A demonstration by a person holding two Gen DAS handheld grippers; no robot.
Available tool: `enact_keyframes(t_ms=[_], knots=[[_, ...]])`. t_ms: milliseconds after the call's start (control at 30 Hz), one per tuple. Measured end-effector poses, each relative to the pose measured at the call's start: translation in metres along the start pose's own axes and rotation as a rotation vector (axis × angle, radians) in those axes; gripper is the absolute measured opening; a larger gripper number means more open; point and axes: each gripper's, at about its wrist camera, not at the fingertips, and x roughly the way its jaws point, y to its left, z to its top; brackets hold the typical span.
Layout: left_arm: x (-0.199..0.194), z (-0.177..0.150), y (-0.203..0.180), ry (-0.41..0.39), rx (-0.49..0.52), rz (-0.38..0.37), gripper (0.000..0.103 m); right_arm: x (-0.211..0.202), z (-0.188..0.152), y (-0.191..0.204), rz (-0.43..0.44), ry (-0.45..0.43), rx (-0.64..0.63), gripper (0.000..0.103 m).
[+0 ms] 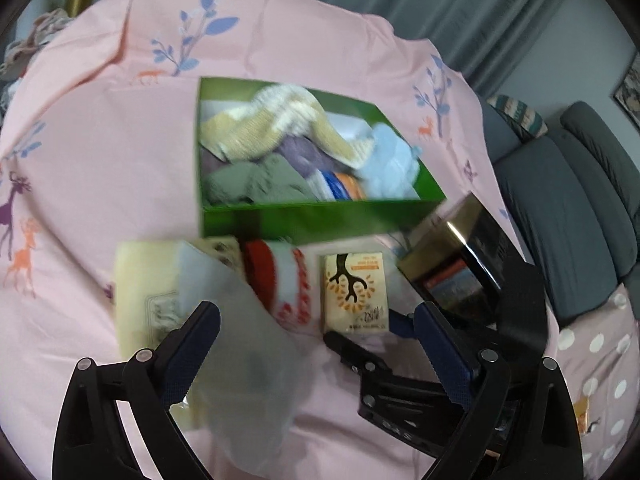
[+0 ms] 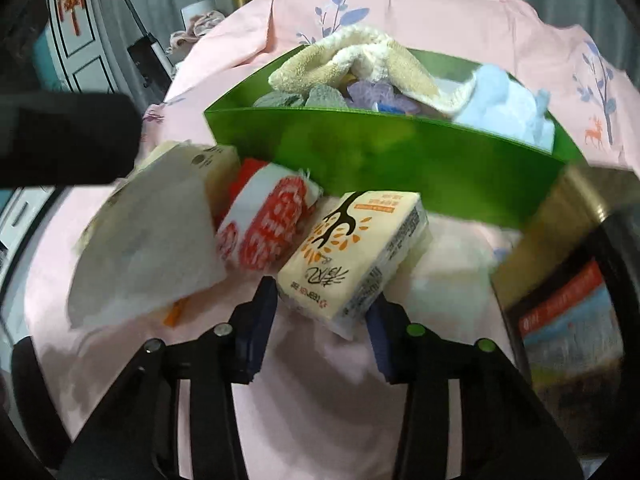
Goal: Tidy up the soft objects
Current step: 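Grasp the tree-print juice carton with the left gripper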
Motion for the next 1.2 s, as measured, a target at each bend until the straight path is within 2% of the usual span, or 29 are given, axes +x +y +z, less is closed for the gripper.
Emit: enact_keyframes(t_ms=[133,233,267,300,367,567,633,700,733,767,800,833,1000,1200], knots=[[0.01,-0.015,-0.024,0.052,0.072,-0.043,0.097,-0.036,-0.029,-0.006,0.096,-0.005,0.073,0.043],[0.02,-0.026,-0.04,0.096,0.108,-0.083,0.097,-0.056,-0.054,-0.011,0.155,-0.001,0.144,0.049],[0.025,-0.031,-0.047,0.11,0.121,-0.093,0.097,-0.061,-0.061,-0.011,0.147,0.008,0.16,0.055],[0.029,-0.034,-0.052,0.122,0.133,-0.097,0.097,-0.066,-0.069,-0.012,0.109,0.011,0.169,0.067],[0.039,-0.042,-0.062,0.146,0.15,-0.098,0.097,-0.074,-0.08,-0.014,0.047,0.001,0.16,0.079],[0.059,-0.055,-0.074,0.167,0.155,-0.078,0.097,-0.084,-0.086,-0.017,0.004,-0.058,0.099,0.08],[0.062,-0.059,-0.075,0.163,0.16,-0.079,0.097,-0.084,-0.089,-0.019,0.02,-0.066,0.078,0.076],[0.064,-0.061,-0.077,0.166,0.162,-0.086,0.094,-0.079,-0.089,-0.016,0.038,-0.066,0.059,0.061],[0.065,-0.062,-0.076,0.164,0.158,-0.091,0.09,-0.075,-0.09,-0.016,0.041,-0.056,0.054,0.058],[0.066,-0.063,-0.076,0.169,0.153,-0.098,0.078,-0.071,-0.09,-0.015,0.035,-0.047,0.049,0.05],[0.069,-0.064,-0.075,0.179,0.147,-0.103,0.061,-0.069,-0.091,-0.015,0.026,-0.043,0.044,0.044],[0.073,-0.065,-0.073,0.198,0.137,-0.106,0.054,-0.066,-0.09,-0.014,0.018,-0.043,0.041,0.042],[0.07,-0.064,-0.068,0.179,0.13,-0.114,0.052,-0.064,-0.09,-0.014,0.017,-0.055,0.041,0.034],[0.05,-0.057,-0.071,0.117,0.151,-0.105,0.052,-0.076,-0.079,-0.001,0.007,-0.108,0.017,0.032]])
